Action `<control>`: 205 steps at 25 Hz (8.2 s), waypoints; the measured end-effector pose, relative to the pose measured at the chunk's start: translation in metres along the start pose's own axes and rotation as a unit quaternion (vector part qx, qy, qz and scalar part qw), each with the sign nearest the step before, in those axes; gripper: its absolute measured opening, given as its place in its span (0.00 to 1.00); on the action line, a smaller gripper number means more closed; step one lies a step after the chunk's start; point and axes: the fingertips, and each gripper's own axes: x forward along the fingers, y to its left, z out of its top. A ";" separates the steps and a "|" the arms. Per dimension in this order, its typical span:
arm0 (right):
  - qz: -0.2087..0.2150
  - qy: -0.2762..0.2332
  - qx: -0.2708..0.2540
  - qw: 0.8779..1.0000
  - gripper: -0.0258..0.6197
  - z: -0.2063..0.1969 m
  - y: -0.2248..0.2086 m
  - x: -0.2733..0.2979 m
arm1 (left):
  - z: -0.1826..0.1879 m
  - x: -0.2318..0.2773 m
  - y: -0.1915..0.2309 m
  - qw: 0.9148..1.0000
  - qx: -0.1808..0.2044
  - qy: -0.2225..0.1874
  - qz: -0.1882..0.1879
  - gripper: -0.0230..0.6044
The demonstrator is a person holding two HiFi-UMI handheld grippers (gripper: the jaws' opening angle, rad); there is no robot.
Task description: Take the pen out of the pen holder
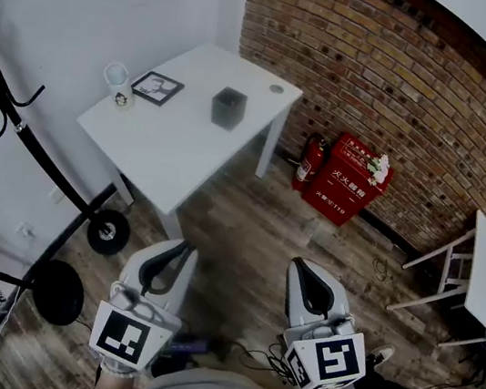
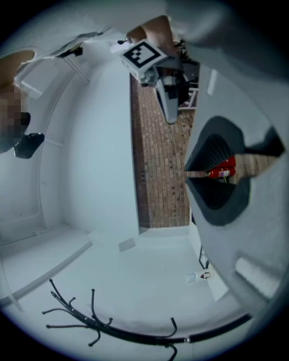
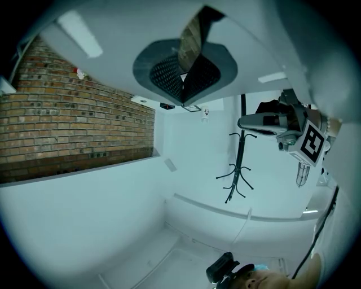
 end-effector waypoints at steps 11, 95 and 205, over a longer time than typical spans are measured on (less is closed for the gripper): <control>-0.003 -0.003 -0.003 1.000 0.05 0.001 0.006 0.005 | 0.001 -0.002 0.004 1.000 0.001 -0.006 -0.009 0.17; 0.095 0.003 0.004 0.995 0.05 0.001 -0.182 0.255 | 0.009 0.260 0.131 0.996 -0.016 0.018 0.091 0.17; 0.017 0.100 0.026 0.995 0.05 -0.047 -0.217 0.365 | -0.050 0.413 0.264 0.997 0.029 0.063 0.035 0.08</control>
